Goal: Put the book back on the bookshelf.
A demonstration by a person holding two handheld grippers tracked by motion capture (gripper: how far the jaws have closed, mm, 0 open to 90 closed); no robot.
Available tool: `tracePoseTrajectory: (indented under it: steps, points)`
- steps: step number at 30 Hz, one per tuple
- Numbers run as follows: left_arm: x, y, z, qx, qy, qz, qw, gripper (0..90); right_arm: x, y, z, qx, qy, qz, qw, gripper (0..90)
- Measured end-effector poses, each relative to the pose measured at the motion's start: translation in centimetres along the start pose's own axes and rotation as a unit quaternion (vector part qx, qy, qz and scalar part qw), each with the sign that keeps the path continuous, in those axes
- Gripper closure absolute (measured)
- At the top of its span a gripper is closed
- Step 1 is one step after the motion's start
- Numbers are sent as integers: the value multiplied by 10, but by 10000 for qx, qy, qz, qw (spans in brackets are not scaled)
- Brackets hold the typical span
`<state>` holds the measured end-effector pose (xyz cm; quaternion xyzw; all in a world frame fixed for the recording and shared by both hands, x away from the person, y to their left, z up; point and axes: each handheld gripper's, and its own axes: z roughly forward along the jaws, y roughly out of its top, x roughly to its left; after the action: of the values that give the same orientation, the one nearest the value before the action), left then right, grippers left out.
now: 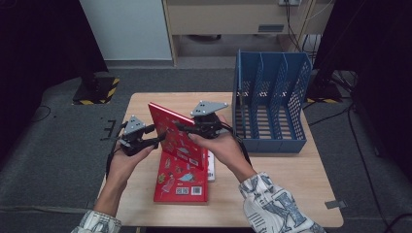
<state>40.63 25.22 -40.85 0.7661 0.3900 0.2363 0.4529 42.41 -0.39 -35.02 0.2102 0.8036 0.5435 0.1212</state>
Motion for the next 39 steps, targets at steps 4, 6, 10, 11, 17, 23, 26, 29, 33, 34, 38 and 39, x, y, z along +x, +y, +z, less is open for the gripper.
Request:
tracePoseTrajectory:
  steps: [4,6,10,11,17,23,26,29,33,34,38,39]
  points:
    - [0,0,0,1,2,1,10000,428,0,0,2,-16,-11,34,10000,761]
    - [0,0,0,-1,5,-3,10000,427,0,0,3,-21,-23,47,10000,766]
    - [-1,0,1,-16,-10,-9,10000,405,-1,0,3,-28,-12,104,9999,775]
    - [-1,0,1,-14,-8,-6,10000,400,-1,1,3,-16,-9,102,9999,777]
    - [-1,-8,4,124,-37,-72,9999,251,-1,2,3,9,-26,124,9999,788]
    - [11,-34,5,351,242,-334,9985,105,-1,2,3,35,-20,168,9999,791]
    - [18,-46,5,491,347,-458,9971,80,-2,3,3,36,-8,182,9998,792]
    - [24,-56,5,557,342,-578,9962,53,-2,4,2,32,0,183,9998,793]
    - [29,-68,7,662,461,-576,9951,39,-3,5,1,-18,-36,212,9998,794]
    - [30,-72,8,678,503,-618,9945,39,-3,5,0,-16,-44,191,9998,794]
    - [35,-83,13,793,586,-706,9926,41,-5,5,-4,-43,-87,211,9997,794]
    - [36,-86,13,833,618,-691,9922,42,-5,5,-5,-58,-99,227,9997,794]
